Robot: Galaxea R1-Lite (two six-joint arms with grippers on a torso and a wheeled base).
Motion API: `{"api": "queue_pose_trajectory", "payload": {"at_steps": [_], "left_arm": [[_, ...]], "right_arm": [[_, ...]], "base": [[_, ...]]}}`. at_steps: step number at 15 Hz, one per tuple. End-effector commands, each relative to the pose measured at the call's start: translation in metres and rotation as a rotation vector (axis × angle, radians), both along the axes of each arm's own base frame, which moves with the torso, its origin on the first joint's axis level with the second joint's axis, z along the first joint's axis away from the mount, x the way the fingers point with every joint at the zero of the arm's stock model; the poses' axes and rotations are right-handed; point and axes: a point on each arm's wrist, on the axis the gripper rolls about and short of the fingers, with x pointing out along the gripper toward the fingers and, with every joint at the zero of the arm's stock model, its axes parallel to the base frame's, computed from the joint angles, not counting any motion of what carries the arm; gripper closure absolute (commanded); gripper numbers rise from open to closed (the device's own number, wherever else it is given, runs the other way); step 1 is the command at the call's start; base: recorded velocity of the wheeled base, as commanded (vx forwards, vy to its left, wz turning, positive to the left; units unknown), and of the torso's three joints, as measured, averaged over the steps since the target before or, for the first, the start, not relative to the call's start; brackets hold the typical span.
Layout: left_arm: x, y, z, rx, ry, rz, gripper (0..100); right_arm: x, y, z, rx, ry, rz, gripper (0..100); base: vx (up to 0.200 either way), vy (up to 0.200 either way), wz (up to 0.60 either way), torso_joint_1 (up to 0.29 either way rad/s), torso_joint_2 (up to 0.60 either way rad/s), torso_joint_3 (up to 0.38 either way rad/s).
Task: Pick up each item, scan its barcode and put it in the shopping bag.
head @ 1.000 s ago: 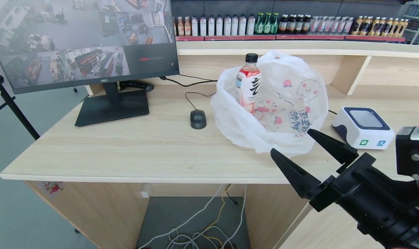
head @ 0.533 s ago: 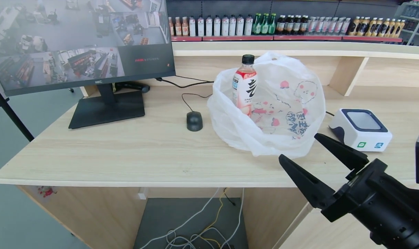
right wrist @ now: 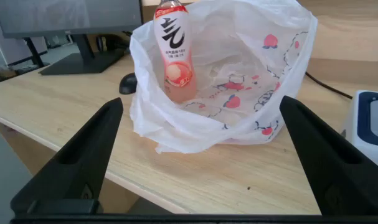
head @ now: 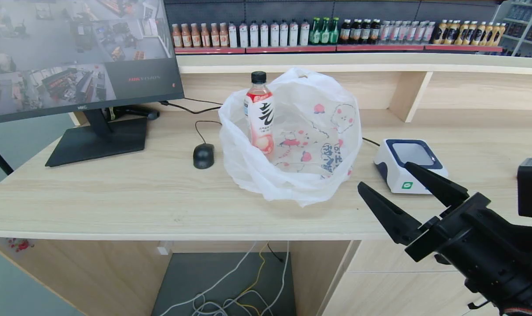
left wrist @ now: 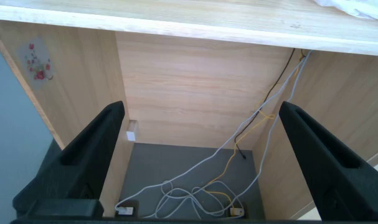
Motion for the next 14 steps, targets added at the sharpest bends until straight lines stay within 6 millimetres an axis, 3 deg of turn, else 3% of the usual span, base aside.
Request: {"api": "queue_pose_trajectory", "payload": {"at_steps": [1, 14], "left_arm": [[0.0000, 0.0000, 0.0000, 0.000, -0.001, 0.000, 0], [0.0000, 0.0000, -0.0001, -0.003, 0.001, 0.000, 0]], "right_arm": [[0.0070, 0.0024, -0.0044, -0.017, 0.015, -0.015, 0], [0.0133, 0.0083, -0.0069, -0.025, 0.024, -0.013, 0]], "base": [[0.000, -0.200, 0.00, 0.002, 0.00, 0.012], [0.000, -0.200, 0.00, 0.003, 0.00, 0.003]]}}
